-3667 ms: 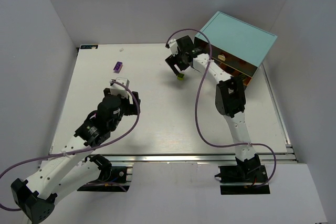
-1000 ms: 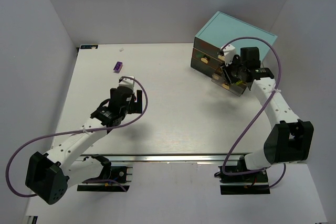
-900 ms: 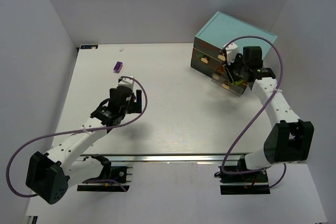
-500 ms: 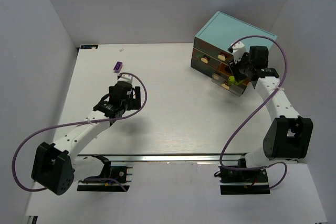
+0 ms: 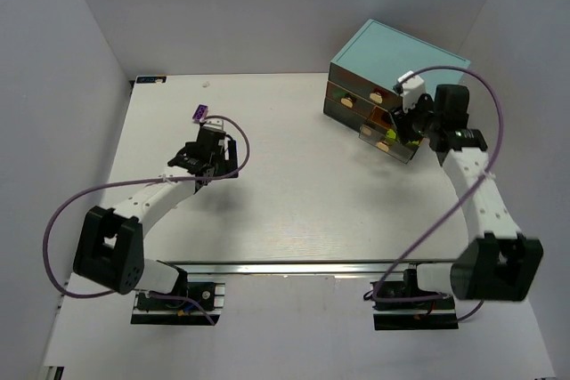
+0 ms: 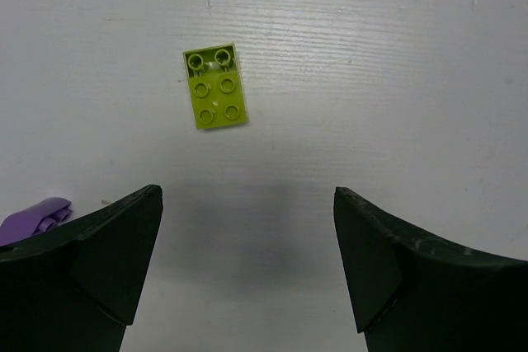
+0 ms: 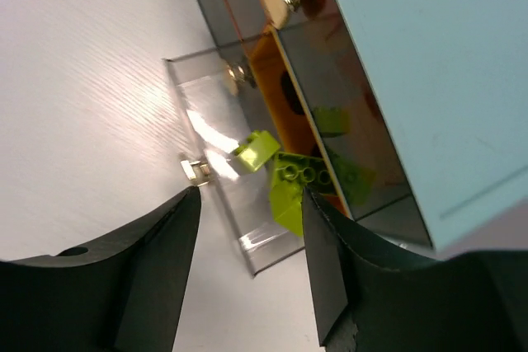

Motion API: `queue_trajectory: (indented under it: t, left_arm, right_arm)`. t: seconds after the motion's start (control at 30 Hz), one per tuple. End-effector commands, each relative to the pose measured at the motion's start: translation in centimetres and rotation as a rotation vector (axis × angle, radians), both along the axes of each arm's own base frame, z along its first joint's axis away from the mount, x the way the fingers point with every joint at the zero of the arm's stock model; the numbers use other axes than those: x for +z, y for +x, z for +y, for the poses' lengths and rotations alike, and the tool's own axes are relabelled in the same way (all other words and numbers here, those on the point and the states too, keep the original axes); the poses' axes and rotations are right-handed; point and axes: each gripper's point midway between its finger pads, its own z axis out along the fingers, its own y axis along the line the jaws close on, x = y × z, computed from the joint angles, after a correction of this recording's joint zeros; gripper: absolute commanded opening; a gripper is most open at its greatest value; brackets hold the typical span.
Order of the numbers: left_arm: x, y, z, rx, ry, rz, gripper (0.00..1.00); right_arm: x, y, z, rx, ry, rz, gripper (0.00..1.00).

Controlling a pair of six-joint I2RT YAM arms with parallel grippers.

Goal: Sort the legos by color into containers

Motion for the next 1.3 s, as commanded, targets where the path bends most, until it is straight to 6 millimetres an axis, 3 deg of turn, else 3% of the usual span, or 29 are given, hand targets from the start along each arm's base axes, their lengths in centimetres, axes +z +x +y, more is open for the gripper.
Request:
queue_trajectory:
  t: [0.0, 0.13, 0.17, 0.27, 0.37, 0.5, 0.6, 0.7, 0.8, 0.87, 1.0, 1.03, 1.1, 1.23, 1.27]
  left_arm:
    - [0.1, 2.1, 0.0, 0.018, -0.031, 0.002, 0.94]
    - [-1.7, 4.3, 0.0, 0.017, -0.046, 0.060, 0.92]
    - [-3.0, 4.5, -0.2, 0.010, -0.040, 0.098, 0.91]
    - [-4.3, 5.7, 0.5, 0.032, -0.033, 0.134, 0.88]
    - [-4.9, 6.4, 1.2, 0.058, -0.031, 0.148, 0.87]
    - [-6.4, 6.6, 1.7, 0.072, -0.038, 0.182, 0.83]
    - [-6.8, 6.6, 1.5, 0.061, -0.044, 0.186, 0.75]
    - [-7.0, 6.8, 1.8, 0.065, -0.042, 0.187, 0.61]
    - [-6.6, 6.9, 1.5, 0.057, -0.056, 0.178, 0.38]
    - [-5.2, 7.1, 1.1, 0.035, -0.080, 0.147, 0.26]
    - [-0.1, 6.9, -3.0, -0.133, -0.189, 0.032, 0.17]
    - [1.3, 6.6, -5.3, -0.212, -0.258, 0.002, 0.14]
    - [5.3, 4.6, -10.9, -0.408, -0.423, -0.056, 0.11]
    - [11.4, 1.1, -20.6, -0.703, -0.653, -0.161, 0.09]
    - [12.6, 0.8, -22.5, -0.753, -0.697, -0.178, 0.09]
  right_arm:
    - [5.0, -3.8, 2.5, 0.089, 0.127, -0.125, 0.58]
    - [6.7, -7.8, 4.5, 0.160, 0.238, -0.179, 0.50]
    - [7.1, -9.0, 4.9, 0.177, 0.256, -0.201, 0.50]
    - [7.6, -11.2, 5.9, 0.221, 0.311, -0.216, 0.50]
    - [7.7, -12.3, 6.4, 0.241, 0.336, -0.223, 0.50]
    - [6.3, -11.9, 5.9, 0.208, 0.329, -0.203, 0.50]
    - [5.3, -12.0, 6.0, 0.212, 0.333, -0.180, 0.50]
    - [5.2, -12.3, 6.2, 0.218, 0.346, -0.179, 0.50]
    - [5.0, -12.7, 6.3, 0.221, 0.351, -0.179, 0.50]
    - [4.7, -12.9, 6.1, 0.210, 0.348, -0.179, 0.50]
    - [4.7, -12.4, 5.1, 0.131, 0.352, -0.212, 0.52]
    - [5.1, -12.3, 4.6, 0.090, 0.361, -0.234, 0.55]
    - [6.0, -11.6, 2.9, -0.037, 0.379, -0.287, 0.52]
    - [7.0, -11.6, 2.3, -0.091, 0.414, -0.319, 0.00]
    - [6.9, -11.7, 2.5, -0.086, 0.422, -0.308, 0.00]
